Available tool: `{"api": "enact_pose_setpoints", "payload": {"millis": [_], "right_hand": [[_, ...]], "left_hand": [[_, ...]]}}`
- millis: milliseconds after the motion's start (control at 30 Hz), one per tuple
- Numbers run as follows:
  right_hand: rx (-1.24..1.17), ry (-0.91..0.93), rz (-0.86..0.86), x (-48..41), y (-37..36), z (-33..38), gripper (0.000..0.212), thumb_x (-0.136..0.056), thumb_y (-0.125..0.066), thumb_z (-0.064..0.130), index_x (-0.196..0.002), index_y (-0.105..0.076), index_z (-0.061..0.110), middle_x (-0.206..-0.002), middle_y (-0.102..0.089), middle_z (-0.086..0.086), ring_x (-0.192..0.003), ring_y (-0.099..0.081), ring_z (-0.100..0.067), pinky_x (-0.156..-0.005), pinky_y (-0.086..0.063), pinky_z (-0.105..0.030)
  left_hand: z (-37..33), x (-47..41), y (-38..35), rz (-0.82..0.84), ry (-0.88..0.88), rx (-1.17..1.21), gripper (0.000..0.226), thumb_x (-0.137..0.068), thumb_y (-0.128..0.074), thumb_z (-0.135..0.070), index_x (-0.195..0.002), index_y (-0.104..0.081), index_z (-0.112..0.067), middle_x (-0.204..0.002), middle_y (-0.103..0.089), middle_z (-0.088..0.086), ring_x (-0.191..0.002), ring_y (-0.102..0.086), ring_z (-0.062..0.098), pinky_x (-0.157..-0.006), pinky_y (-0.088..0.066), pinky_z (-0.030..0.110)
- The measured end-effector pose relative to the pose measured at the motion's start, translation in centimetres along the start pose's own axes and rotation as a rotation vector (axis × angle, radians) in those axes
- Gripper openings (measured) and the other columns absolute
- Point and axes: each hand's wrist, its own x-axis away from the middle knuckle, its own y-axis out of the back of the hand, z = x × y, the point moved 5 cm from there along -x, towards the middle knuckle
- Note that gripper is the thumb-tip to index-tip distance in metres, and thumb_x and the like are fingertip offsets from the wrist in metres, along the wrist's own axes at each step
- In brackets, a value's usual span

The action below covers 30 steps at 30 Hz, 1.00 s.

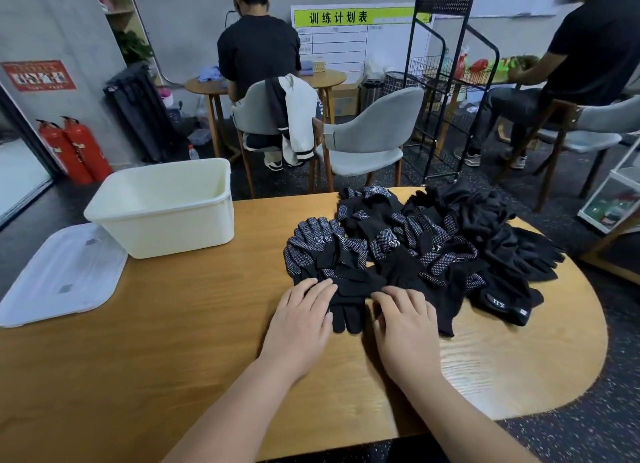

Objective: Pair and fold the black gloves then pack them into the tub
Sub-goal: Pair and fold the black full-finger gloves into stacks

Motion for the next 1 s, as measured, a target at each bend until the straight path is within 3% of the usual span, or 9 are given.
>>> {"api": "enact_pose_setpoints", "payload": {"millis": [133,233,300,467,600,733,800,933,1000], "right_hand": [[-0.159,-0.279,-0.111,-0.7,0.9,-2.3,0.046,-0.092,-0.062,0.011,-0.137,-0.063,0.019,-0.151,-0.053,-0.001,-0.130,-0.044,-0.032,-0.108,-0.041,-0.048],[-0.348,-0.525,-0.188,-0.5,1.1,-4.7,0.048,-0.092,-0.051,0.003,-0.138,-0.061,0.015,-0.152,-0.051,-0.004,-0.134,-0.039,-0.031,-0.119,-0.033,-0.045],[-0.367,-0.544,-0.246,-0.4,1.3,-5.1,0.052,-0.088,-0.044,0.006,-0.136,-0.062,0.015,-0.148,-0.055,-0.003,-0.135,-0.041,-0.030,-0.121,-0.030,-0.042],[-0.440,-0.541,-0.223,-0.4,1.4,-4.7,0.041,-0.094,-0.053,0.004,-0.131,-0.066,0.014,-0.139,-0.063,0.003,-0.129,-0.045,-0.022,-0.113,-0.013,-0.007],[-0.356,-0.541,-0.094,-0.4,0.4,-4.7,0.033,-0.099,-0.060,0.029,-0.131,-0.069,0.023,-0.145,-0.058,0.012,-0.134,-0.041,-0.018,-0.112,-0.029,-0.028],[-0.285,-0.504,-0.079,-0.4,0.0,-4.7,0.037,-0.097,-0.064,0.043,-0.129,-0.070,0.025,-0.144,-0.059,0.010,-0.133,-0.042,-0.020,-0.115,-0.038,-0.041],[-0.287,-0.505,-0.094,-0.5,-0.1,-4.9,0.038,-0.096,-0.066,0.047,-0.127,-0.071,0.026,-0.141,-0.060,0.010,-0.132,-0.043,-0.020,-0.112,-0.042,-0.044],[-0.306,-0.497,-0.134,-0.5,0.0,-4.8,0.037,-0.091,-0.073,0.048,-0.122,-0.073,0.027,-0.133,-0.062,0.010,-0.128,-0.046,-0.020,-0.108,-0.044,-0.045],[-0.309,-0.506,-0.153,-0.5,0.1,-4.8,0.035,-0.090,-0.074,0.048,-0.119,-0.073,0.028,-0.129,-0.061,0.011,-0.126,-0.047,-0.018,-0.106,-0.044,-0.045]], "left_hand": [[-1.0,-1.7,0.6,0.012,-0.052,0.011,0.052,-0.109,-0.037,-0.037,-0.159,-0.043,-0.024,-0.161,-0.044,-0.012,-0.148,-0.033,0.015,-0.122,-0.034,0.039],[-1.9,-3.6,1.3,0.004,-0.025,0.061,0.052,-0.109,-0.044,-0.038,-0.159,-0.041,-0.025,-0.159,-0.043,-0.013,-0.146,-0.032,0.015,-0.122,-0.032,0.037],[-2.9,-5.1,1.8,0.006,-0.039,0.065,0.054,-0.108,-0.048,-0.038,-0.160,-0.039,-0.027,-0.161,-0.040,-0.014,-0.147,-0.029,0.015,-0.123,-0.031,0.037],[-6.6,-9.7,2.0,0.085,-0.183,0.082,0.067,-0.106,-0.059,-0.028,-0.165,-0.028,-0.029,-0.169,-0.031,-0.014,-0.150,-0.026,0.017,-0.124,-0.029,0.043],[-9.6,-12.5,2.0,0.194,-0.273,0.040,0.071,-0.104,-0.063,-0.019,-0.165,-0.028,-0.030,-0.170,-0.031,-0.010,-0.150,-0.026,0.025,-0.124,-0.029,0.047],[-11.0,-14.0,1.3,0.270,-0.296,-0.043,0.055,-0.103,-0.064,-0.017,-0.153,-0.047,-0.031,-0.152,-0.053,-0.004,-0.142,-0.037,0.027,-0.117,-0.034,0.043],[-10.9,-14.3,0.3,0.282,-0.346,-0.145,0.051,-0.102,-0.065,-0.023,-0.150,-0.049,-0.030,-0.144,-0.059,-0.003,-0.137,-0.042,0.027,-0.113,-0.037,0.043],[-10.0,-14.7,-1.0,0.305,-0.336,-0.180,0.072,-0.105,-0.063,-0.035,-0.164,-0.023,-0.038,-0.140,-0.053,0.002,-0.131,-0.043,0.029,-0.112,-0.038,0.044],[-9.9,-15.0,-1.3,0.324,-0.319,-0.158,0.062,-0.106,-0.061,-0.037,-0.161,-0.033,-0.039,-0.137,-0.052,0.002,-0.130,-0.041,0.028,-0.112,-0.037,0.044]]}}
